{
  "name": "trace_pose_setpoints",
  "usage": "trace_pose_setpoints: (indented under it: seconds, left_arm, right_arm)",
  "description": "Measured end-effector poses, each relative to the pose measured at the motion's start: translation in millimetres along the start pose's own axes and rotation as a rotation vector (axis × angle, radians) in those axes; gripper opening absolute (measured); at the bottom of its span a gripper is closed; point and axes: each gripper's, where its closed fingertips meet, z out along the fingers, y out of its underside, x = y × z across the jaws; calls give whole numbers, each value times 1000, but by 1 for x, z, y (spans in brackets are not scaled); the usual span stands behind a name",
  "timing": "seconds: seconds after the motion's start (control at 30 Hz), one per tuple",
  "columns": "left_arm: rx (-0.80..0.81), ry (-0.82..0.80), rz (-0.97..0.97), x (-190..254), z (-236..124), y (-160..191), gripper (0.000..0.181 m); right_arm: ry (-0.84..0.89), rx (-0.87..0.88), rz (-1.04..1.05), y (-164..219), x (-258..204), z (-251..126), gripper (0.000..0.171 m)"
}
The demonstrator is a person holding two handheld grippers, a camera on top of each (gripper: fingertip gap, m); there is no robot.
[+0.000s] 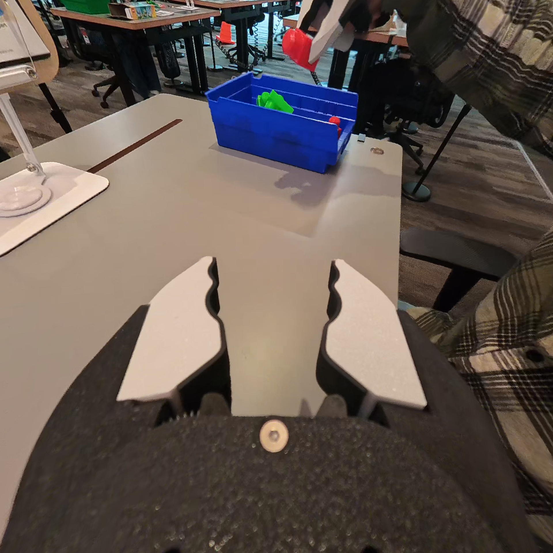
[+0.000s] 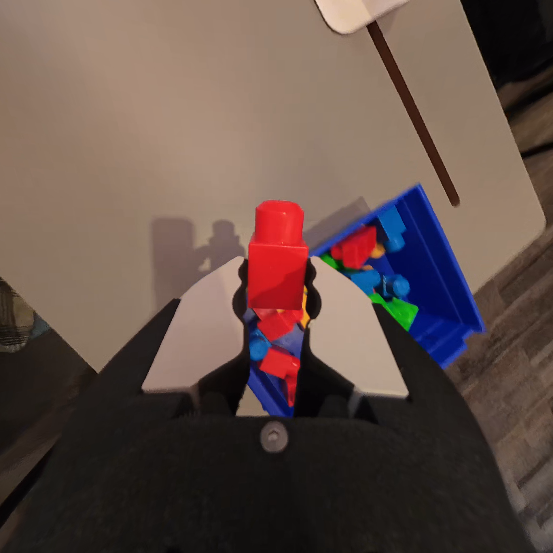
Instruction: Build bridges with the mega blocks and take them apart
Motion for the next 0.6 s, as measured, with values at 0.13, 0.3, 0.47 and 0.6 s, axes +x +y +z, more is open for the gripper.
trace_pose_setpoints:
  seconds: [0.13,0.3,0.47,0.6]
  left_arm:
    - [17,28,2,-13,19,-9,70]
    - [47,73,9,-29,48,-22,68]
    - [73,153,42,-35,75,-24,67]
    - [81,218,70,-37,92,-15,64]
  right_arm:
    - [-89,31,-108,-39,-45,25,36]
    - [-221,98,-203,-83,-102,70,36]
    - [-345,149,-258,-113,-147,113,36]
    - [-427,183,-288,-131,-172,135,36]
